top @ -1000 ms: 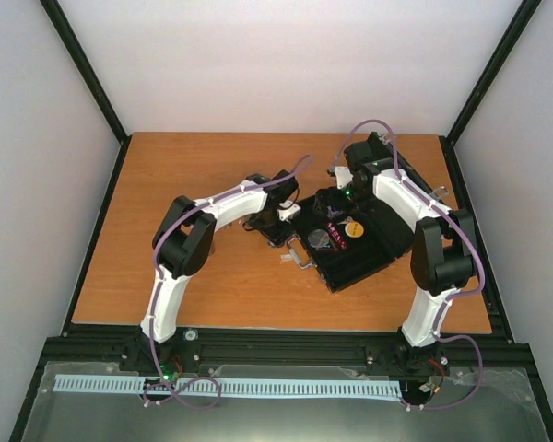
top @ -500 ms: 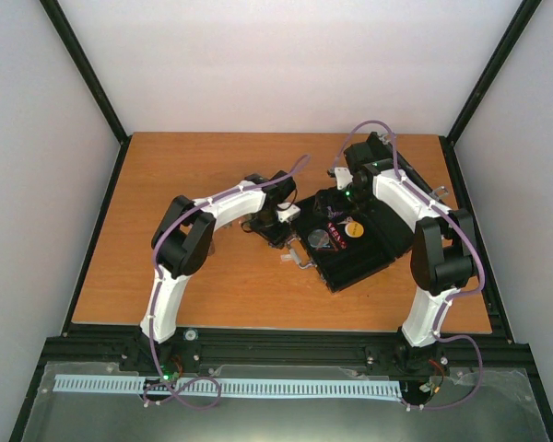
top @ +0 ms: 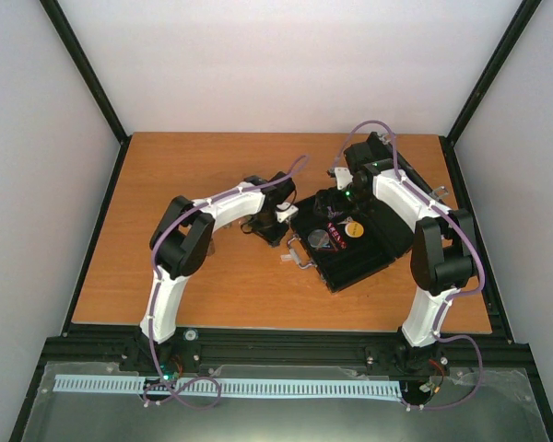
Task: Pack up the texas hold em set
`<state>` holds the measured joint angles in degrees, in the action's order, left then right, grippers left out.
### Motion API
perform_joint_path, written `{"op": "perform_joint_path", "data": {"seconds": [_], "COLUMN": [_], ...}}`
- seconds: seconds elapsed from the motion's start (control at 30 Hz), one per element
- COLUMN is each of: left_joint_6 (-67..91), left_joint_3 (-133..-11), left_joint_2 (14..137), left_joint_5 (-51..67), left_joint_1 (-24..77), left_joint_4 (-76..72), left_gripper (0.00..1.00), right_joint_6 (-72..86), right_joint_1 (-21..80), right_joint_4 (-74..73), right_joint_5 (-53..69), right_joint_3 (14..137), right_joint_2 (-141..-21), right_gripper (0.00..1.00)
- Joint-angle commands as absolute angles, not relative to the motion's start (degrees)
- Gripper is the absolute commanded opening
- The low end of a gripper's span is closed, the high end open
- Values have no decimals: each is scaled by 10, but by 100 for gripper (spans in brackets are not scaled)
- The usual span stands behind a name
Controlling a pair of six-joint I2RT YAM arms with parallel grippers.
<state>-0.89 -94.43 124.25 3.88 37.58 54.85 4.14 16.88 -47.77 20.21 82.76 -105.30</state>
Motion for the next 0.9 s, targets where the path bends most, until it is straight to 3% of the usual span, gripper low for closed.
{"op": "perform_joint_path", "data": {"seconds": [0.0, 0.23, 0.37, 0.4, 0.47, 0.53, 0.6, 0.7, 0.87], "left_joint_6": [2, 8, 10, 12, 14, 20, 29, 47, 95], "left_joint_3": [-926, -923, -924, -925, -927, -927, -925, -922, -925], "left_joint_2": [1243, 1226, 1210, 1203, 1186, 1161, 1130, 1062, 958], "left_joint_5": [9, -19, -32, -31, -25, -19, -16, -14, -8], "left_joint_1": [375, 375, 375, 375, 375, 375, 375, 375, 375], "left_joint_4": [555, 556, 563, 564, 566, 569, 575, 592, 639], "left_gripper": [35, 22, 22, 26, 42, 44, 55, 61, 82], "right_joint_6": [41, 41, 42, 41, 41, 38, 38, 48, 58], "right_joint_1": [165, 165, 165, 165, 168, 178, 194, 213, 256], "right_joint_4": [-472, -474, -474, -474, -476, -482, -492, -499, -504], "right_joint_5": [203, 204, 199, 199, 194, 184, 174, 170, 164], "right_joint_3": [825, 826, 823, 822, 821, 823, 830, 832, 840], "right_joint_2": [-1051, -1050, -1044, -1041, -1032, -1021, -1014, -1006, -1009], "right_gripper": [100, 100, 100, 100, 100, 100, 100, 100, 100]}}
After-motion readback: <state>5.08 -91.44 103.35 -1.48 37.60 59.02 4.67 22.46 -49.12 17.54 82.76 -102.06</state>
